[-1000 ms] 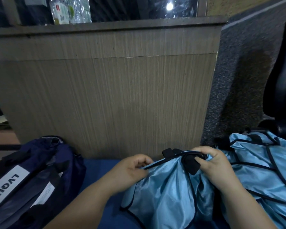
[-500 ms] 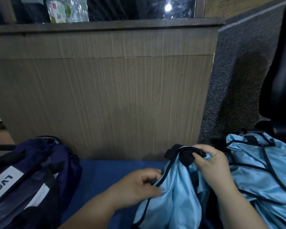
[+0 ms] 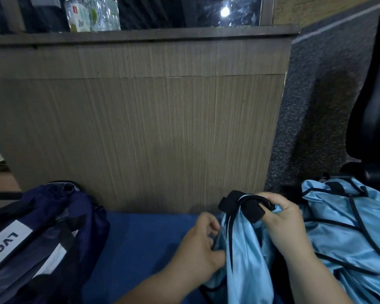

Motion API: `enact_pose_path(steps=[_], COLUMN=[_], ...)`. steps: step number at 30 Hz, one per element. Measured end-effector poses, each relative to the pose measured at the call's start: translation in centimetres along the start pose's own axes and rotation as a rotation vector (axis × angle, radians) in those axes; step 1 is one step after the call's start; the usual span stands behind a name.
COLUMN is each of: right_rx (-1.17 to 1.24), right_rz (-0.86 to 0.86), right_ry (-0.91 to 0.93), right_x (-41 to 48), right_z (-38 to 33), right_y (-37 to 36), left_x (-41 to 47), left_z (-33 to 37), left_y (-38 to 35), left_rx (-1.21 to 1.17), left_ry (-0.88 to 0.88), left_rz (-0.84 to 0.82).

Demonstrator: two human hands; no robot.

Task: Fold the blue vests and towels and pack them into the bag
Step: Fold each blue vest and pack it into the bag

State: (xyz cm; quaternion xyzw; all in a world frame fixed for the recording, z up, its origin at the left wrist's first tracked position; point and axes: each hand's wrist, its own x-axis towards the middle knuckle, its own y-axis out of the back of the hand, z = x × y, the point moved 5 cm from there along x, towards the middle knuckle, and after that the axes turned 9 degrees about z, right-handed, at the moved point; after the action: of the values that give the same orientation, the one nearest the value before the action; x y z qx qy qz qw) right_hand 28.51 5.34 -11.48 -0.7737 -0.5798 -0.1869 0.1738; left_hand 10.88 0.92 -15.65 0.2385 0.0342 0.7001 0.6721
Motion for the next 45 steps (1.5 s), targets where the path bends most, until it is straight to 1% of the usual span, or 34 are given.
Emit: enact_pose_path(steps=[4, 8, 10, 12, 14, 16, 17, 18, 21, 22, 27, 29, 31, 33, 37, 40, 43, 45], right_rx=[0.022, 0.011, -0.006, -0.036, -0.063, -0.103, -0.131, -0.172, -0.365, -0.422, -0.554, -0.574, -0.559, -0.488, -0.273, -0.128, -0.132, -0.183], right_rz=[-0.044, -0.063, -0.068, -0.055, -0.044, -0.033, -0.022, -0.009, 0.036, 0.043, 0.004, -0.021, -0.04, -0.062, -0.136, -0.223, -0.291, -0.305], right_ry=[-0.012, -0.022, -0.026, -0.025, -0.027, -0.02, -0.01, 0.005, 0.059, 0.071, 0.166, 0.19, 0.19, 0.168, 0.099, 0.048, 0.035, 0.035], right_x=[0.0, 0.4, 0.5, 0.6, 0.5, 0.4, 0.4, 0.3, 0.0, -0.3, -1.4, -1.7, -1.8, -1.7, -1.3, -1.2, -1.3, -1.4], right_z=[0.0, 0.3, 0.4, 0.5, 0.4, 0.0, -0.2, -0.4, -0.9, -1.2, -2.5, -2.6, -2.6, -2.6, -2.7, -3.1, -3.3, -3.3], right_y=[0.0, 0.5, 0.6, 0.7, 0.7, 0.6, 0.6, 0.5, 0.3, 0.1, -1.2, -1.5, -1.6, -1.6, -1.3, -1.0, -1.1, -1.4], left_x=[0.5, 1.0, 1.3, 1.3, 1.3, 1.2, 1.2, 1.1, 0.6, 0.5, 0.4, 0.5, 0.8, 0.8, 0.9, 1.0, 1.1, 1.0], left_z=[0.2, -0.2, 0.0, 0.6, 0.9, 1.2, 1.2, 1.2, 1.1, 0.9, 0.4, 0.2, 0.0, 0.1, 0.8, 0.8, 0.4, 0.3], left_y=[1.4, 3.8, 4.7, 5.2, 5.4, 5.6, 5.7, 5.6, 4.4, 4.0, 2.3, 1.9, 2.1, 2.3, 2.8, 3.0, 2.8, 2.5], left_rx=[0.066, 0.142, 0.152, 0.187, 0.252, 0.328, 0.344, 0.325, 0.228, 0.223, 0.108, 0.086, 0.14, 0.162, 0.031, -0.027, -0.111, -0.102], left_ry=[0.002, -0.05, -0.105, -0.171, -0.233, -0.314, -0.324, -0.308, -0.191, -0.163, -0.105, -0.079, -0.09, -0.11, -0.121, -0.092, -0.033, -0.006], left_rz=[0.069, 0.197, 0.242, 0.251, 0.245, 0.275, 0.279, 0.243, 0.034, 0.002, -0.037, -0.018, 0.057, 0.101, 0.139, 0.096, 0.025, -0.01])
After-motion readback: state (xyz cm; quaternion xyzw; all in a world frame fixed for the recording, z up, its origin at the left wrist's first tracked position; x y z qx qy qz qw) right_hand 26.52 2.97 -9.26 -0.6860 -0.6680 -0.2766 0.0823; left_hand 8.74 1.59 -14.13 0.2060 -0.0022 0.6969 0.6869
